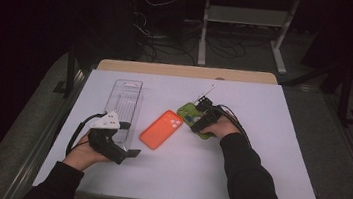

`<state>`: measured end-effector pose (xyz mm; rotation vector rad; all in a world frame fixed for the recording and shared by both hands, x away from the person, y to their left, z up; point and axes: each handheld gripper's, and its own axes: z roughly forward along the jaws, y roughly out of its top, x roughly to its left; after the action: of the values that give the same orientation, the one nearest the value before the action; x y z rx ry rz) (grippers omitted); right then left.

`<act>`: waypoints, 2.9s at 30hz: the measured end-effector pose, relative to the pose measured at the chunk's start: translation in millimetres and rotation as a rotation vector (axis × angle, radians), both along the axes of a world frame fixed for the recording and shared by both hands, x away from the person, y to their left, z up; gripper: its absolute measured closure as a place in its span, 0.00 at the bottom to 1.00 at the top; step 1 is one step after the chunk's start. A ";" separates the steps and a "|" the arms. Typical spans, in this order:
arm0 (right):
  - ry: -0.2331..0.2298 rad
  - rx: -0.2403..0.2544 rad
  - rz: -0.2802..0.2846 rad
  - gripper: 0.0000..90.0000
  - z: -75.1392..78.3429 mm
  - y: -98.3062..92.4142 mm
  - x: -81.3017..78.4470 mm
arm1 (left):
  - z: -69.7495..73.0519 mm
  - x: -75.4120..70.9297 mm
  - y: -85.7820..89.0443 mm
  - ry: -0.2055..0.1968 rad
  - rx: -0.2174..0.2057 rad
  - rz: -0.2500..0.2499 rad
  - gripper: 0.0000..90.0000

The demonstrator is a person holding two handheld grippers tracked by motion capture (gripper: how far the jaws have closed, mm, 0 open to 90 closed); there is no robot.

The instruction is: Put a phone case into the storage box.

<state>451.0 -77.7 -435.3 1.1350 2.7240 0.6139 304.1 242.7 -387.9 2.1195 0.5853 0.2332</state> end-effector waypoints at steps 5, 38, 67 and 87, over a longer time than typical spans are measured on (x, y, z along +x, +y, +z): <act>0.001 0.005 0.001 0.17 0.6 -0.8 -0.3 | -0.1 0.0 0.3 -0.001 -0.001 -0.001 0.00; -0.030 0.077 -0.008 0.17 39.3 -59.5 -33.8 | -2.6 2.3 -0.5 0.014 0.030 -0.001 0.00; -0.086 0.121 0.254 0.17 65.8 -81.9 -72.6 | 19.7 11.5 -23.4 -0.015 -0.003 -0.032 0.00; -0.076 0.104 0.326 0.17 73.0 -79.5 -75.3 | 26.4 45.0 -79.8 0.014 0.016 -0.193 0.00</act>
<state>375.8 -157.2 -362.3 0.6707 2.8603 0.8284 349.1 162.9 -361.5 2.1781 0.3847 0.1155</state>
